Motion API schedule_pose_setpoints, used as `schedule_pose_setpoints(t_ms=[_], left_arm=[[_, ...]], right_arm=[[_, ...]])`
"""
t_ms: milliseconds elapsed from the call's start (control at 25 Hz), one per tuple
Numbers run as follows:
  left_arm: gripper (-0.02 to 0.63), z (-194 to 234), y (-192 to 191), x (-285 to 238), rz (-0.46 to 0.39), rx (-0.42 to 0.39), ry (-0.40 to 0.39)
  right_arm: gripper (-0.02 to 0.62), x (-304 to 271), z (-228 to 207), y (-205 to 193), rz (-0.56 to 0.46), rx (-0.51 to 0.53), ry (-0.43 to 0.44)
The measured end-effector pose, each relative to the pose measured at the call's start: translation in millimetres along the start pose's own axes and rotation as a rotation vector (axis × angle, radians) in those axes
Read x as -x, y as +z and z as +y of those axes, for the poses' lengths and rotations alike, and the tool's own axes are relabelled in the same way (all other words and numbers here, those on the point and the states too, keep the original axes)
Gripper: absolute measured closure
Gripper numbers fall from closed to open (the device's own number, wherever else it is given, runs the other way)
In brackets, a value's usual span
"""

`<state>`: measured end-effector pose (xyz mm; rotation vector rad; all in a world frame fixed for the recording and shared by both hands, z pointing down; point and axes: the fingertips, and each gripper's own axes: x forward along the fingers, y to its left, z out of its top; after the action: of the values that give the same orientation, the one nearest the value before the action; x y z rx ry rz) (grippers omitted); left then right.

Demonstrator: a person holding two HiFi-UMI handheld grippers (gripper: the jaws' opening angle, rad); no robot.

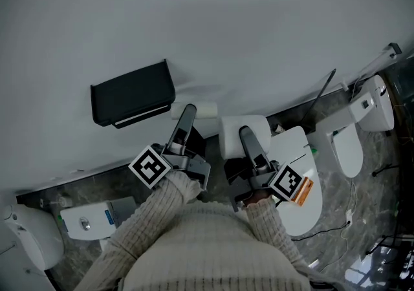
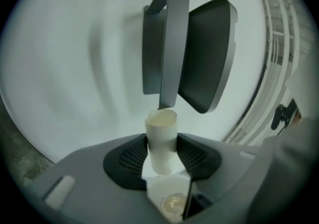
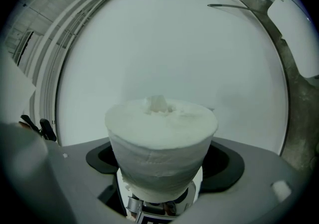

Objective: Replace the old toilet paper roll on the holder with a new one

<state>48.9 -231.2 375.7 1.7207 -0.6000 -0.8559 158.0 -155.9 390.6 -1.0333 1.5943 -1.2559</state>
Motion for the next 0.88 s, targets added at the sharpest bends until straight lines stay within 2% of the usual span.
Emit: schedule_pose_setpoints(t_ms=[200,520,880], left_arm=[[0.437,2,-22,-6,0.043,0.021,0.005],[0.437,10,-28,10,0.045,0.033,0.037],[0.437,20,13,45,-0.04,0.026,0.07]], right_arm=[[0.147,13,-4,12,-0.039,0.0,-0.018],[0.147,16,-9,20,-0.062,0.008,-0.036],[0.147,-27,0,-6,0.007,0.032,0.016]])
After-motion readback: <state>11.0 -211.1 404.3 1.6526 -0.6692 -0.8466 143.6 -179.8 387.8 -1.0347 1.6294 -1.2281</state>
